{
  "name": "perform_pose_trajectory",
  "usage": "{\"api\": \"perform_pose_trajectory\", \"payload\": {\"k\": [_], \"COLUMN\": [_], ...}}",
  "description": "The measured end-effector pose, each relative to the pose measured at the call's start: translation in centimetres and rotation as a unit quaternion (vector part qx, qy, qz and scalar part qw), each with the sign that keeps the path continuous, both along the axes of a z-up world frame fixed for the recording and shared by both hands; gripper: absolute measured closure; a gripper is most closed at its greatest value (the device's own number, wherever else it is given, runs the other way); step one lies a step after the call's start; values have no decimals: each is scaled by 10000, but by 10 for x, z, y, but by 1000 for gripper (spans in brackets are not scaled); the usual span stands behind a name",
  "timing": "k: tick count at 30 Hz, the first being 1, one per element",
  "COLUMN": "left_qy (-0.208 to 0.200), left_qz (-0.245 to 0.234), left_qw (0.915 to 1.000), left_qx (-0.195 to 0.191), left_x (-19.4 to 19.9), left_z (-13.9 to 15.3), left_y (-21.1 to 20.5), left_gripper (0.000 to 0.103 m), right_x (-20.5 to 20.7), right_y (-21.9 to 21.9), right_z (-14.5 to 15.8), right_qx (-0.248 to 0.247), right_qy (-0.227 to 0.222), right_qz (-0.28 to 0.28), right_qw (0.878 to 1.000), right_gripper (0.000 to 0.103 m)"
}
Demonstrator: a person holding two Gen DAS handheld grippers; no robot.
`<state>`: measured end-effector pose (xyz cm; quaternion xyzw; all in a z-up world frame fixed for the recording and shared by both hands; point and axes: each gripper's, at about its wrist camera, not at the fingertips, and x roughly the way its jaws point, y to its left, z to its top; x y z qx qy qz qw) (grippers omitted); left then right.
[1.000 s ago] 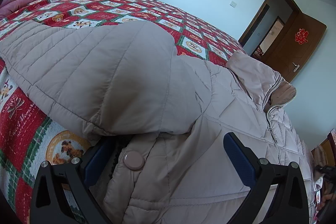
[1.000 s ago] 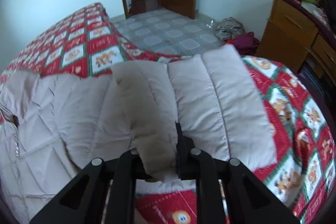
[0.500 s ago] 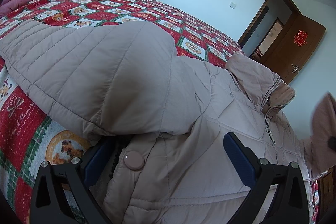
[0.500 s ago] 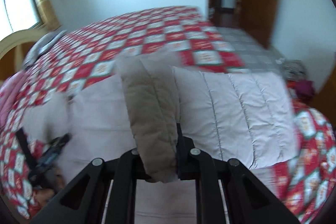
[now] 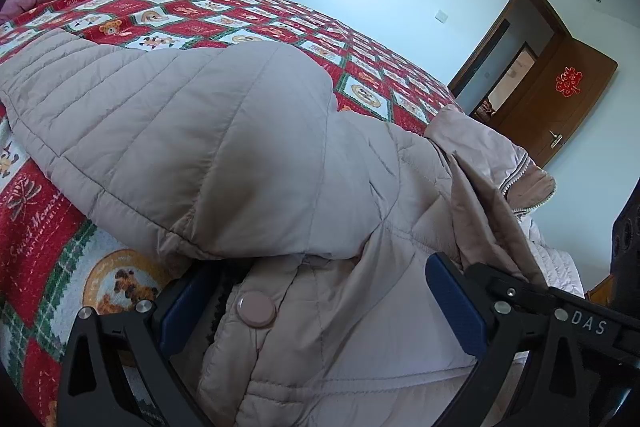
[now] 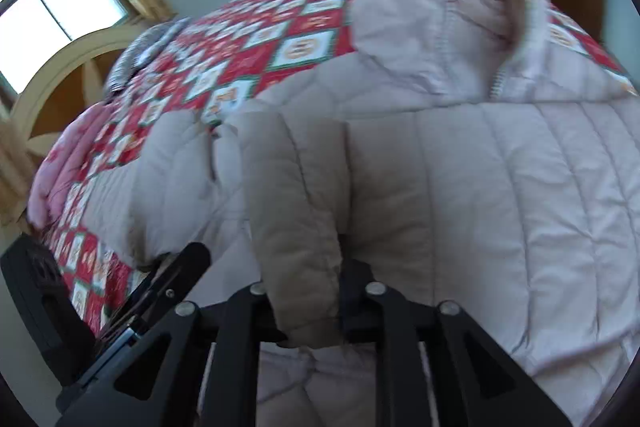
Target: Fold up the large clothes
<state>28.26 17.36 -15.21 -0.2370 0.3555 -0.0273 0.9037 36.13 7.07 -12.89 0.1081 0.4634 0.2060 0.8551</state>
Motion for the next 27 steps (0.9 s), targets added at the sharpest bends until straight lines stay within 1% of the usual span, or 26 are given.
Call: {"api": "perform_pose_trajectory", "payload": {"k": [2,3,4,6,7,9,10,11,12,13,14,15,16,18,19,20,21,23,26,27], "left_qy": [-24,-21,-16,-11,-12,-10,-2,3,9,17,25,36,56,118,145,175,227,324,421,340], "left_qz": [3,4,3,3,3,3,4,5,6,8,9,11,14,14,15,13,8,-9,-30,-37], "left_qw": [10000,10000,10000,10000,10000,10000,10000,10000,10000,10000,10000,10000,9999,9997,9995,9993,9988,9976,9939,9933], "left_qx": [-47,-62,-47,-29,-35,-27,-14,-3,8,22,36,55,90,211,265,324,424,616,1021,1102], "left_x": [-1,-1,0,0,-1,0,0,0,0,1,1,1,2,4,4,5,6,8,6,4], "left_z": [0,0,0,0,0,0,1,1,1,1,1,1,1,2,2,2,3,5,19,28], "left_y": [1,1,1,0,0,0,-1,-1,-1,-2,-2,-2,-3,-6,-8,-9,-12,-16,-28,-34], "left_gripper": [1,1,1,1,1,1,1,1,1,1,1,1,1,1,1,1,1,1,1,1], "right_x": [2,1,-4,-13,-21,-35,-40,-46,-47,-47,-45,-44,-41,-35,-34,-37,-42,-46,-50,-51], "right_y": [-5,-9,-19,-36,-52,-79,-92,-115,-133,-148,-176,-190,-208,-234,-244,-254,-261,-267,-264,-261], "right_z": [3,7,19,40,57,78,85,91,91,89,82,75,64,31,12,-7,-10,-8,-7,-7], "right_qx": [245,383,604,794,755,436,150,-369,-713,-907,-1199,-1280,-1309,-1304,-1251,-1145,-991,-779,-850,-883], "right_qy": [159,198,133,-177,-487,-989,-1181,-1409,-1458,-1424,-1313,-1251,-1088,-517,-207,-3,-79,-110,-225,-264], "right_qz": [17,-1,8,22,-61,-327,-522,-888,-1188,-1419,-1894,-2095,-2226,-2319,-2360,-2432,-2513,-2622,-2647,-2639], "right_qw": [9996,9991,9981,9967,9959,9936,9915,9853,9796,9754,9657,9613,9599,9626,9635,9632,9628,9618,9603,9601], "right_gripper": [48,45,45,45,45,45,46,52,60,63,63,63,63,64,68,70,74,74,74,71]}}
